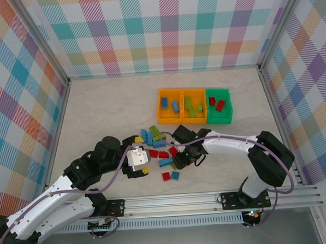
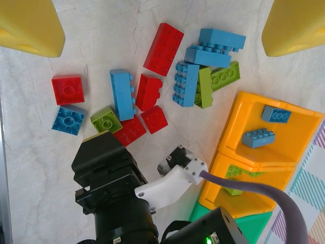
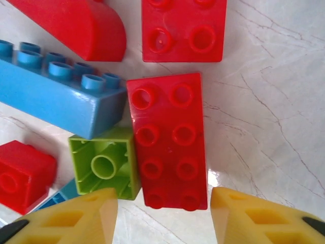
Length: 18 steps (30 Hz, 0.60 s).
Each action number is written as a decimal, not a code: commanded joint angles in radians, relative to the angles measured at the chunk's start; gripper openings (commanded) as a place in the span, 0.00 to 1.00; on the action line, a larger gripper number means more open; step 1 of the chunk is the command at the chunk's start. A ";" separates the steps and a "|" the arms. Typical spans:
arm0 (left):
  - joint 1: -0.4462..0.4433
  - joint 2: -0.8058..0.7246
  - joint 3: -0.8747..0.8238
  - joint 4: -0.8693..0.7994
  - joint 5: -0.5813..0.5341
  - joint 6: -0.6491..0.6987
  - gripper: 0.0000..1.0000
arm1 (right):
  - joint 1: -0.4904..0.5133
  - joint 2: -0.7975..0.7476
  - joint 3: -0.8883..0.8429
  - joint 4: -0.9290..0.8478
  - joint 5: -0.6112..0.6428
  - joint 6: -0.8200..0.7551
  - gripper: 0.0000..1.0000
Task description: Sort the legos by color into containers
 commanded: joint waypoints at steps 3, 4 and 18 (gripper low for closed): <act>-0.004 -0.002 0.001 -0.019 0.003 0.019 1.00 | 0.016 -0.025 -0.052 -0.002 0.010 -0.001 0.49; -0.005 -0.002 0.000 -0.019 0.004 0.020 1.00 | 0.017 -0.027 -0.060 0.000 0.009 0.004 0.47; -0.005 0.001 0.001 -0.022 0.001 0.018 1.00 | 0.029 0.035 -0.028 0.103 0.028 0.021 0.54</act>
